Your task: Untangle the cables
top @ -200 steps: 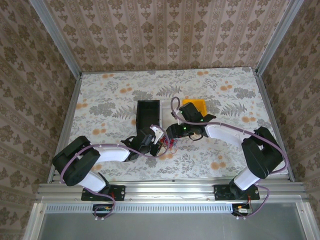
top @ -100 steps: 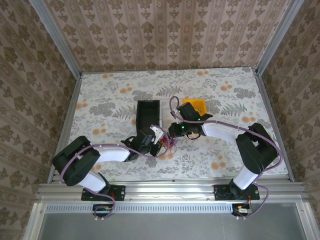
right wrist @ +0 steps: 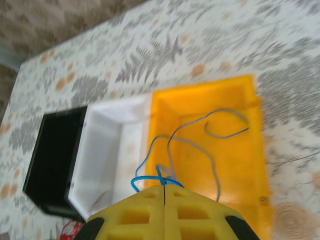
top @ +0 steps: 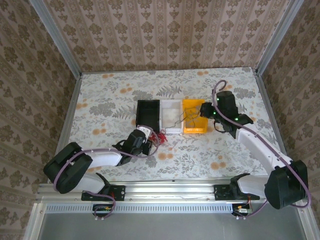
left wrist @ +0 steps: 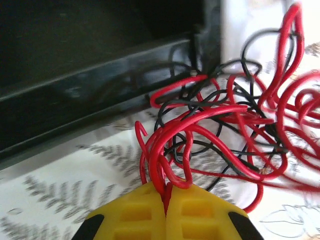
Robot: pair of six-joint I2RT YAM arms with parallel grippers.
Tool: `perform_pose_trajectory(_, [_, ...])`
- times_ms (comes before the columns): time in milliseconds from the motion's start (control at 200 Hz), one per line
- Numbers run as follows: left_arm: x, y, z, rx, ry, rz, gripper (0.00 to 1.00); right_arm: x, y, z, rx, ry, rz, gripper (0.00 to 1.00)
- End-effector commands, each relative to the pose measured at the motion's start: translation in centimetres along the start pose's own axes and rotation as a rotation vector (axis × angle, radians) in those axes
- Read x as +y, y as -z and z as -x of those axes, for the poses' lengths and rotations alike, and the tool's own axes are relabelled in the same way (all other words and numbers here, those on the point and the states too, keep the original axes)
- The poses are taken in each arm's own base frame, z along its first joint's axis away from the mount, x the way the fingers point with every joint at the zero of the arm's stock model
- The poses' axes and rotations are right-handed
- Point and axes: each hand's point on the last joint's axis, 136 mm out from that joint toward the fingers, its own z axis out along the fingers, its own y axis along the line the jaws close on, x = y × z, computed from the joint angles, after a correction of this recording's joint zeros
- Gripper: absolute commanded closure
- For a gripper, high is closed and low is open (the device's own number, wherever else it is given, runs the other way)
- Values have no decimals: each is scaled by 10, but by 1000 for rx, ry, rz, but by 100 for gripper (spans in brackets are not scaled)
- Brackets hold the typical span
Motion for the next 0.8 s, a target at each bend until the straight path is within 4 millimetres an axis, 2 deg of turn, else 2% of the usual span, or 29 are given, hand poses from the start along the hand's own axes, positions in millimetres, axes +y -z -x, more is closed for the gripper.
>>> perform_pose_trajectory(0, [30, 3, -23, 50, 75, 124, 100, -20, 9, 5, -13, -31, -67, 100])
perform_pose_trajectory(125, [43, 4, -25, 48, 123, 180, 100, -25, 11, 12, -23, -34, -73, 100])
perform_pose_trajectory(205, [43, 4, -24, 46, 116, 178, 100, -23, 11, 12, -20, -23, -54, 100])
perform_pose_trajectory(345, [21, 4, -12, 27, 37, 88, 100, -9, 12, 11, -14, 21, 21, 100])
perform_pose_trajectory(435, [-1, 9, -1, -4, -53, 6, 100, 6, 14, 11, -13, 49, 99, 100])
perform_pose_trajectory(520, [-22, 17, 13, -21, -145, -44, 83, 18, 15, 7, 0, 64, 146, 100])
perform_pose_trajectory(580, [-32, 23, 21, -33, -192, -61, 63, 21, 14, 3, 7, 69, 153, 100])
perform_pose_trajectory(635, [-38, 30, 29, -53, -226, -68, 53, 22, 13, 1, 10, 69, 155, 100])
perform_pose_trajectory(795, [-61, 47, 54, -124, -339, -104, 39, 23, 14, 1, 6, 60, 151, 100])
